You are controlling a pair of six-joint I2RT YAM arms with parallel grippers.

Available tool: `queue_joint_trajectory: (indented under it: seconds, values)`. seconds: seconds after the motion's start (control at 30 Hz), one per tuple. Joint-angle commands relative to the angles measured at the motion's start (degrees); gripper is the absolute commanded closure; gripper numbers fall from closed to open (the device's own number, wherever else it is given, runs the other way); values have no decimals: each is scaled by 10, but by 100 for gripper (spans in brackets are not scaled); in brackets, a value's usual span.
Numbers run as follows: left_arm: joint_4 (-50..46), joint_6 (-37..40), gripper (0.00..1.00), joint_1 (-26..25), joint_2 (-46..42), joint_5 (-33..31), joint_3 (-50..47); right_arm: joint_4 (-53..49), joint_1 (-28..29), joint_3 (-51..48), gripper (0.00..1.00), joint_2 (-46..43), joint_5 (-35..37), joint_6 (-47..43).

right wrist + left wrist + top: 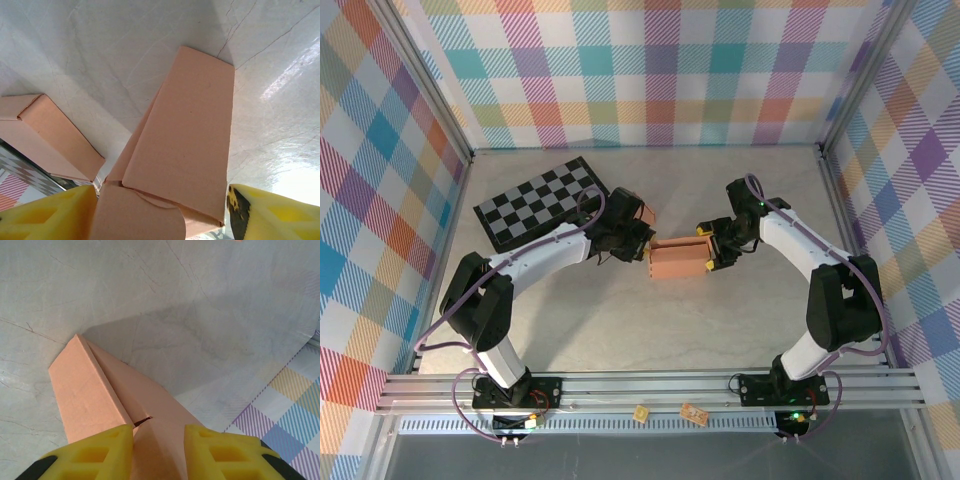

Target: Fold the paper box

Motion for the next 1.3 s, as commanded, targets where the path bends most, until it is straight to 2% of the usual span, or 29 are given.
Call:
queue_joint_trajectory:
  seconds: [0.0,0.93,1.27]
  values:
    - [-14,4,68,-7,-8,10,16,-4,2,-1,32,-11,-6,-8]
    - [-45,44,73,-20,-4,13,4,-7,2,-19,42,0,-4,-41]
    - [-45,53,74,-21,0,9,9,-18,2,-14,42,-3,4,-55]
